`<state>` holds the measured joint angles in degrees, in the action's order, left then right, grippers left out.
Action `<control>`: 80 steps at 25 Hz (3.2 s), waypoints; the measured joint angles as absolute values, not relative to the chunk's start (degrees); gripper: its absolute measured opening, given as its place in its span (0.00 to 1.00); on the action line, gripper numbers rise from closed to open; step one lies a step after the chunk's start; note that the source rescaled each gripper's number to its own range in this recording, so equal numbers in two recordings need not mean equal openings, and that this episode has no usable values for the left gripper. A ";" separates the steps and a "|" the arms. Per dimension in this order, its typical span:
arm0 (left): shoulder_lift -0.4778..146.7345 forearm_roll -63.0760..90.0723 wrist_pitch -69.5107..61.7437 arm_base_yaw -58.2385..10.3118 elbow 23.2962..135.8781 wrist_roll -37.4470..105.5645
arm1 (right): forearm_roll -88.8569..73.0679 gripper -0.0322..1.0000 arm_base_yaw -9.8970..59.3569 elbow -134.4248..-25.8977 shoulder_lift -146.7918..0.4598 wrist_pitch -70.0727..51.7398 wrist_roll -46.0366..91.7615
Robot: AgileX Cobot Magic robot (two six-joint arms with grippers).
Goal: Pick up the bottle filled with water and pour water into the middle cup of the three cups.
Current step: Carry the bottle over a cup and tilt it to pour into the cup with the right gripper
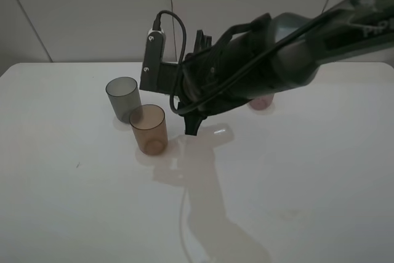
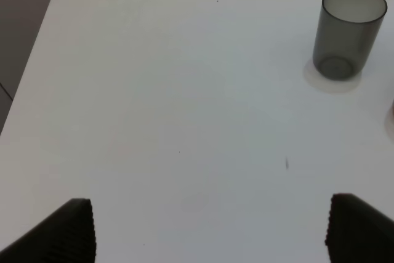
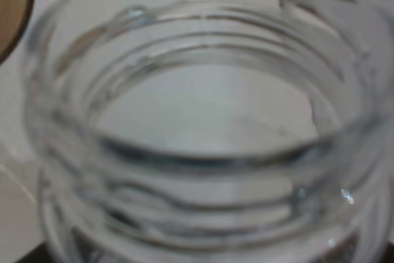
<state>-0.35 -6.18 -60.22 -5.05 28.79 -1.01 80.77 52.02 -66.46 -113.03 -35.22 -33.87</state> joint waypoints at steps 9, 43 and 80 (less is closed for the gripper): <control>-0.35 -6.18 -60.22 -5.05 28.79 -1.01 | 87.51 0.03 54.22 -66.46 -114.55 -38.49 -33.87; -0.35 -6.18 -60.22 -5.05 28.79 -1.01 | 98.79 0.03 55.94 -66.46 -117.44 -42.43 -27.96; -0.35 -6.18 -60.22 -5.05 28.79 -1.01 | 98.93 0.03 55.94 -69.04 -118.81 -43.90 -14.39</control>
